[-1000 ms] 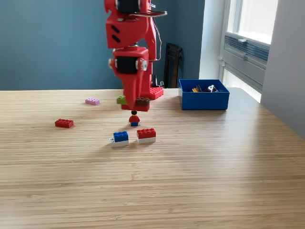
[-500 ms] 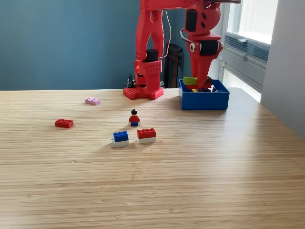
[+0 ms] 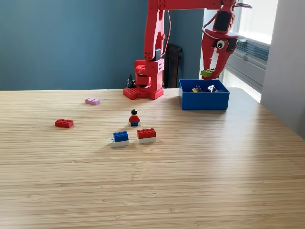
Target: Grasp a lego block and put it in the bin.
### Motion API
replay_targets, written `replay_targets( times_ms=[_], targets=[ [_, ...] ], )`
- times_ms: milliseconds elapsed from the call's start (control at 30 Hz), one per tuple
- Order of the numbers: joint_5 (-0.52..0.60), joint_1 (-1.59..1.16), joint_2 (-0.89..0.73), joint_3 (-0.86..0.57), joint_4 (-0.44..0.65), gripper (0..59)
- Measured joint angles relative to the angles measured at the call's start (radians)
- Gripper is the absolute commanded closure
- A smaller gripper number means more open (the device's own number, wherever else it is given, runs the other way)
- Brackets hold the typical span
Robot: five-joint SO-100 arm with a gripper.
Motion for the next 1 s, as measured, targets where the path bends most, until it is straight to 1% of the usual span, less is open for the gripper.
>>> replay_targets(
  times_ms=[200, 233, 267, 300, 333, 367, 400, 567, 767, 867, 1000],
  targets=[
    [-0.038, -0.080, 0.000, 0.021, 0.000, 58.4],
    [-0.041, -0.086, 0.000, 0.021, 0.000, 54.6],
    [-0.044, -0.089, 0.000, 0.021, 0.000, 44.8],
    [-0.048, -0.089, 0.000, 0.021, 0.000, 37.1],
    [-0.046, -0.089, 0.000, 0.021, 0.000, 31.6],
    [-0.046, -0.089, 0.000, 0.021, 0.000, 28.6],
    [-0.051, -0.089, 0.000, 0.021, 0.000, 27.5],
    [-0.061, -0.089, 0.000, 0.021, 0.000, 26.1],
    [-0.066, -0.078, 0.000, 0.008, 0.000, 26.4],
    [-0.071, -0.011, 0.000, -0.038, 0.000, 27.6],
    [-0.097, 0.147, 0.000, -0.095, 0.000, 29.2]
  ],
)
